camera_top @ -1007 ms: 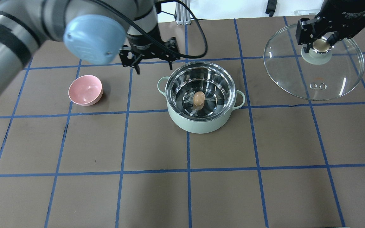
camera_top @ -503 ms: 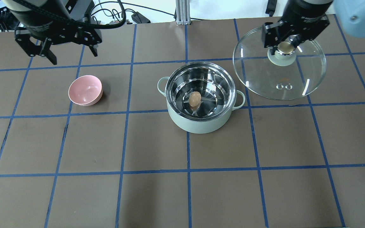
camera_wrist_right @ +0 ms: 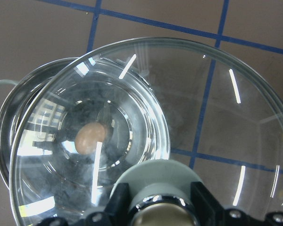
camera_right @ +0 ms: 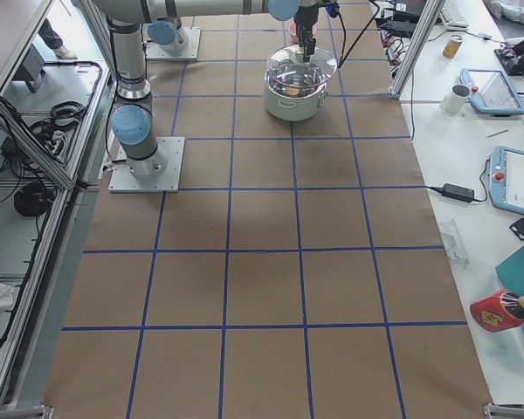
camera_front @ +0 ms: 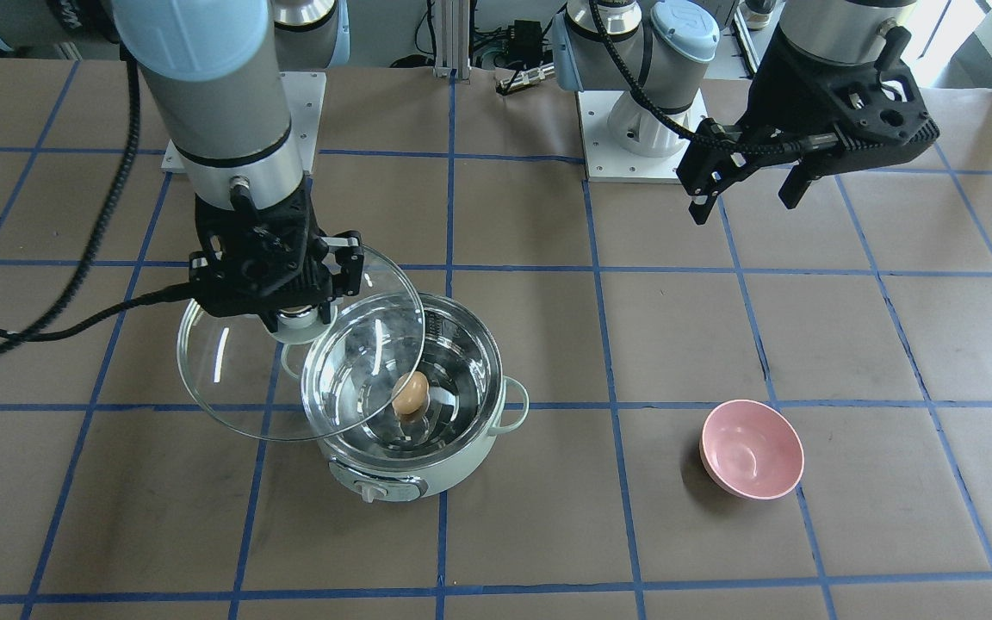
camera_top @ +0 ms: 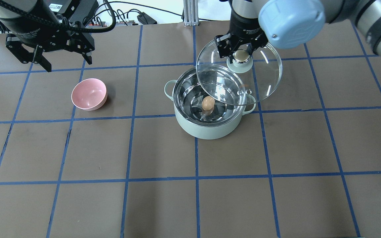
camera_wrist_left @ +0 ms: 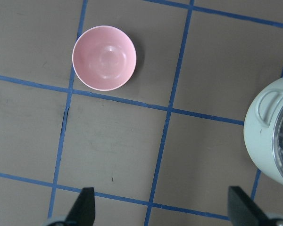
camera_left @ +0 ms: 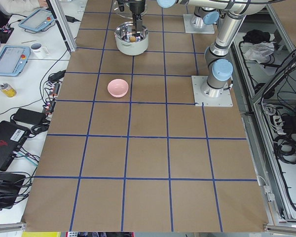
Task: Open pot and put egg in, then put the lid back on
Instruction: 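Carry the glass lid back over the pot with the right gripper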
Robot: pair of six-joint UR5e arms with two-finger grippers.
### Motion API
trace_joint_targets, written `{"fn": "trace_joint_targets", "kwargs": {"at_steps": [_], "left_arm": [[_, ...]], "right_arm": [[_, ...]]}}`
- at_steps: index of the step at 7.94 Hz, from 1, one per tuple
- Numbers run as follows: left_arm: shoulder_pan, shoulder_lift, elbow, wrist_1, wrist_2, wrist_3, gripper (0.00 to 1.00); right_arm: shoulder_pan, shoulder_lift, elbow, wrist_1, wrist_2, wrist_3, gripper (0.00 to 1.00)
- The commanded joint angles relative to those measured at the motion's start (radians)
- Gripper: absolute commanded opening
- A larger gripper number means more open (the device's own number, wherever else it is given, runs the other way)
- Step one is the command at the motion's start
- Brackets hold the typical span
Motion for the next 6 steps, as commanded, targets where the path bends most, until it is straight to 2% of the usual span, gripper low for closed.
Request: {"fn": "trace_joint_targets", "kwargs": {"at_steps": [1,4,6], "left_arm": [[-0.033,0.001,-0.020,0.001,-0.007,0.140,1.00],[-0.042,0.001,-0.028,0.001,-0.007,0.152,1.00],[-0.042,0.001,-0.054,0.003,-0.004,0.226,1.00]], "right_arm": [[0.070,0.086,-0.004,-0.083,0.010,0.027,0.00],[0.105,0.123,0.008,-0.085,0.012,0.025,0.00],[0.115,0.132,0.014,-0.089,0.013,0.018,0.00]]}}
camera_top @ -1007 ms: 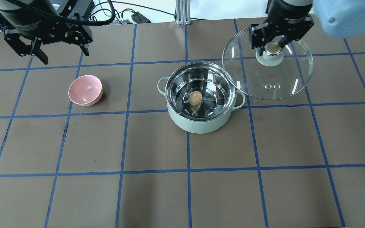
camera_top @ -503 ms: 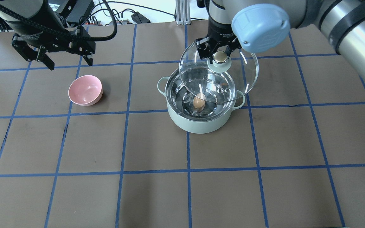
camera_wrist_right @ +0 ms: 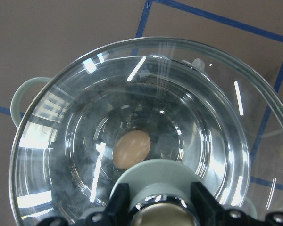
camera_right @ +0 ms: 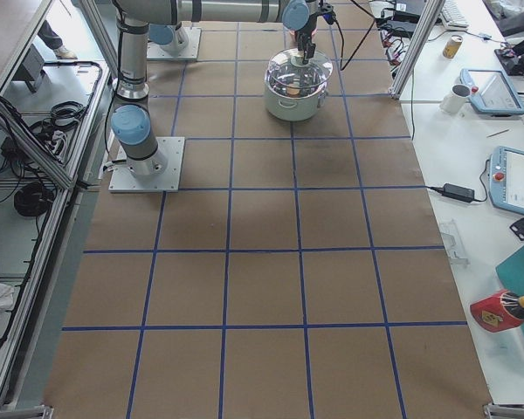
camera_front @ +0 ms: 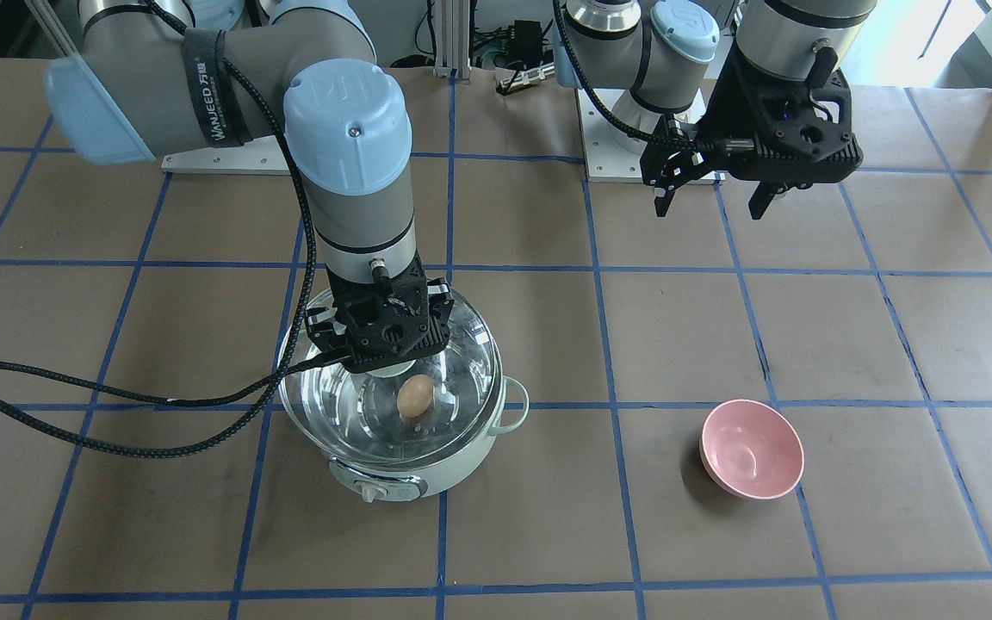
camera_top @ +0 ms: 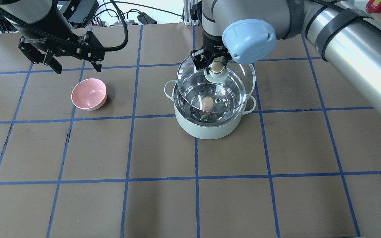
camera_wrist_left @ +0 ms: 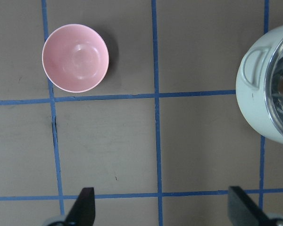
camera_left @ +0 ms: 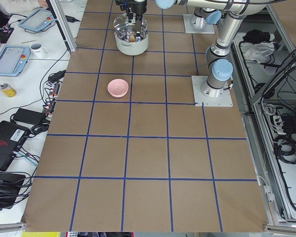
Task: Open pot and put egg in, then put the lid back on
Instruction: 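Carry the glass lid back over the pot with the right gripper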
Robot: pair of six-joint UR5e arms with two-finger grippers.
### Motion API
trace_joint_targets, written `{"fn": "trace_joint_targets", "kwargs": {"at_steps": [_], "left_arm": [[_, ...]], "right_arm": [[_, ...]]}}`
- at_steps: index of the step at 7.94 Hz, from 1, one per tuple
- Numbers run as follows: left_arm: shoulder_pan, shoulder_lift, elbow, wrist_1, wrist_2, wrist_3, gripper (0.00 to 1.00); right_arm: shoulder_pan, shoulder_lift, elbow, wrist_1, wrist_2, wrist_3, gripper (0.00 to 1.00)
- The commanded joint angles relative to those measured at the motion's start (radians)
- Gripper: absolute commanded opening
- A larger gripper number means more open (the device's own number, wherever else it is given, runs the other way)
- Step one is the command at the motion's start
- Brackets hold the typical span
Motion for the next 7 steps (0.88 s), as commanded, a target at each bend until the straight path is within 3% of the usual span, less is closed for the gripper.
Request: {"fn": "trace_joint_targets", "kwargs": {"at_steps": [1,7], "left_arm": [[0.000,0.000,-0.019,0.002,0.002,0.050,1.00],[0.011,-0.009,-0.006,0.002,0.002,0.069,1.00]], "right_arm": [[0.008,0.013,0.006,-0.005,0.005,-0.008,0.00],[0.009,0.027,0.045,-0.047,0.018,-0.034,0.00]]}}
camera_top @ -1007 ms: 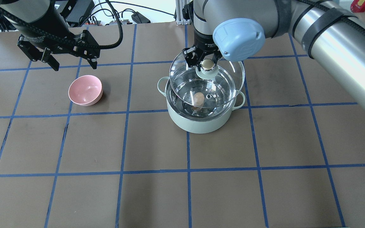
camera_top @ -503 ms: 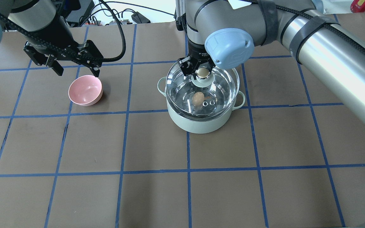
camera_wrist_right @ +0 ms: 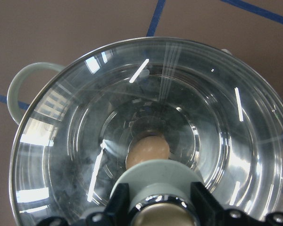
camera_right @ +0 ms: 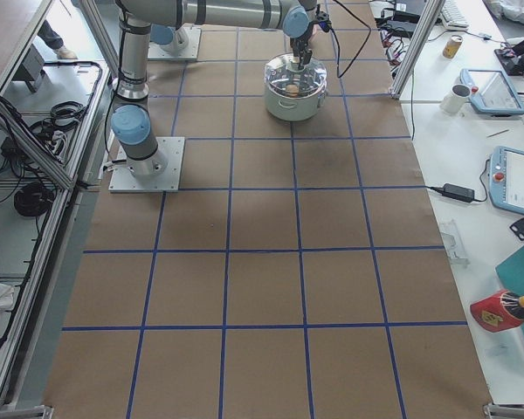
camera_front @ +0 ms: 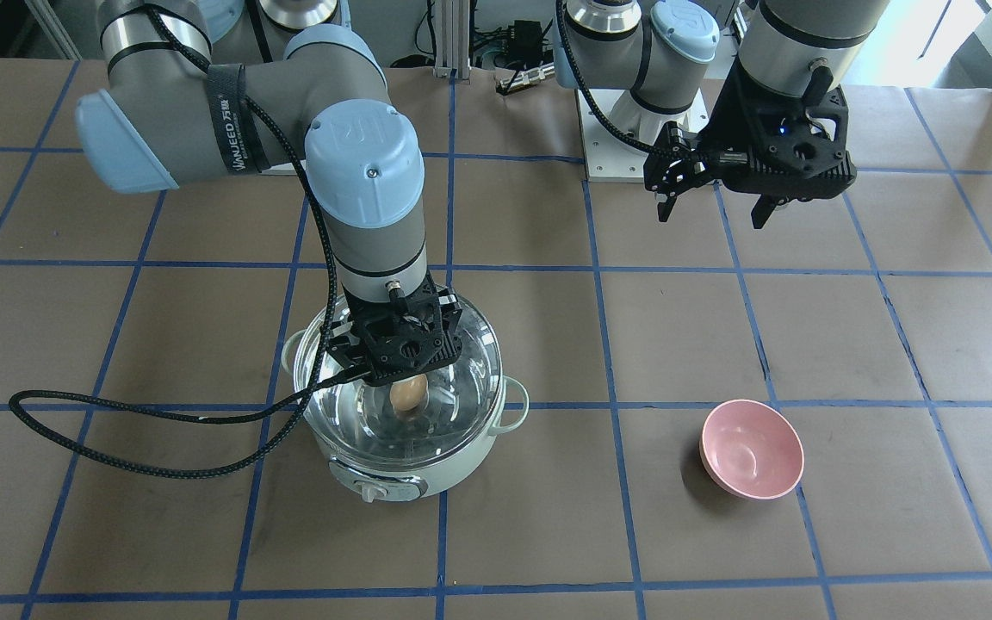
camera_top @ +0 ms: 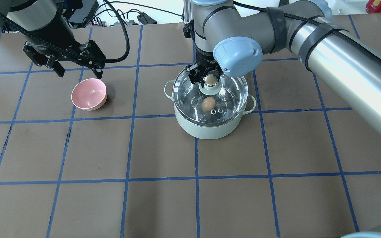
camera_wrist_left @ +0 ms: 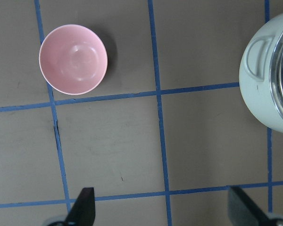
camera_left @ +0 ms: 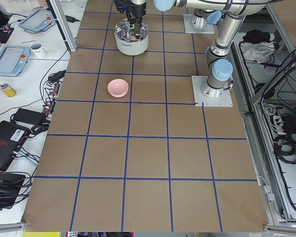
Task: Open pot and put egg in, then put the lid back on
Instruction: 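Carry the glass lid back over the pot with the right gripper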
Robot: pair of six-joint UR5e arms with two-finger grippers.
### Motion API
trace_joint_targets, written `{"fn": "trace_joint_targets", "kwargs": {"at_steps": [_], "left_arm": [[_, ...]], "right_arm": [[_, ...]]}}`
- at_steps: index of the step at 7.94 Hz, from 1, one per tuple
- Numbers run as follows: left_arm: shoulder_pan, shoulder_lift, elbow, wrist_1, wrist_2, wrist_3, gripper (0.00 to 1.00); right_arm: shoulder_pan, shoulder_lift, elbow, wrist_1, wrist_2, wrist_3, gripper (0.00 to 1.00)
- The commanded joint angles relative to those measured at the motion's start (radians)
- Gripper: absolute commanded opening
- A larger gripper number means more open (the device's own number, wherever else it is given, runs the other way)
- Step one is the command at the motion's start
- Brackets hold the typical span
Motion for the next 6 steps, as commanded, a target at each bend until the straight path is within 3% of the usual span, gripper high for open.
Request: {"fn": "trace_joint_targets", "kwargs": {"at_steps": [1,6], "left_arm": [[0.001,0.000,0.002,0.001,0.000,0.003,1.00],[0.003,-0.001,-0.001,0.021,0.004,0.003,1.00]], "right_arm": [[-0.001,0.002,0.010,-0.012,0.001,-0.005,0.00],[-0.001,0.003,0.011,-0.017,0.024,-0.019,0.00]]}}
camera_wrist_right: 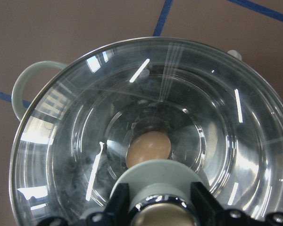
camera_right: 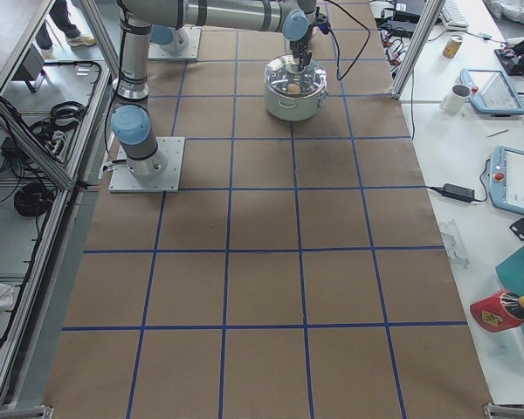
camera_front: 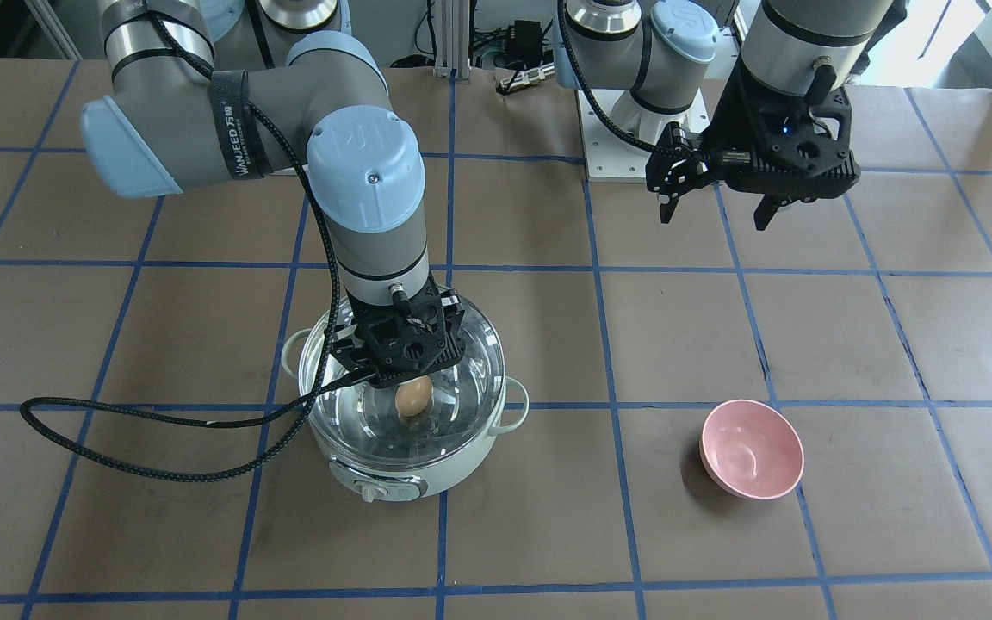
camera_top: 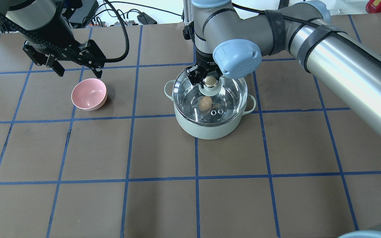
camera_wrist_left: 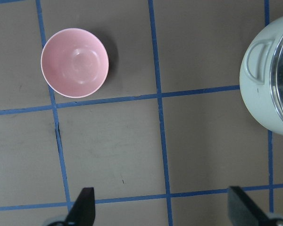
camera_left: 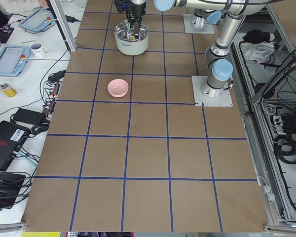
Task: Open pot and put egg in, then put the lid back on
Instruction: 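Lower the glass lid onto the pot and open the right gripper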
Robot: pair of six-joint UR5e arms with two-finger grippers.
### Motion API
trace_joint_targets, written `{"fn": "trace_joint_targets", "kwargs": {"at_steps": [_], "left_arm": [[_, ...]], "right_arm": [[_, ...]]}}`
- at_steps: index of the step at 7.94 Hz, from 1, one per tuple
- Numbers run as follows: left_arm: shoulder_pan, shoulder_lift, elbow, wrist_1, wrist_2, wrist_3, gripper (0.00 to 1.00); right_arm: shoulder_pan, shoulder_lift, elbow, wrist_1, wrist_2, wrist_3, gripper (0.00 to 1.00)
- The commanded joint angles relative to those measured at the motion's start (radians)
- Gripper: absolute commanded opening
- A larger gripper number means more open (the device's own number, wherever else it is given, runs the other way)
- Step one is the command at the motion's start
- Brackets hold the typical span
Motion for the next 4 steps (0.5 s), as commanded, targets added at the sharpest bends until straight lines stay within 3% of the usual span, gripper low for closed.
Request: {"fn": "trace_joint_targets", "kwargs": {"at_steps": [1,4], "left_arm": [[-0.001,-0.001,-0.005,0.012,-0.003,-0.014,1.00],[-0.001,-0.002,-0.009,0.012,-0.003,-0.013,1.00]], "right_arm": [[-0.001,0.000,0.011,-0.003,0.010,-0.008,0.00],[-0.001,0.000,0.025,-0.006,0.009,-0.020,0.00]]}}
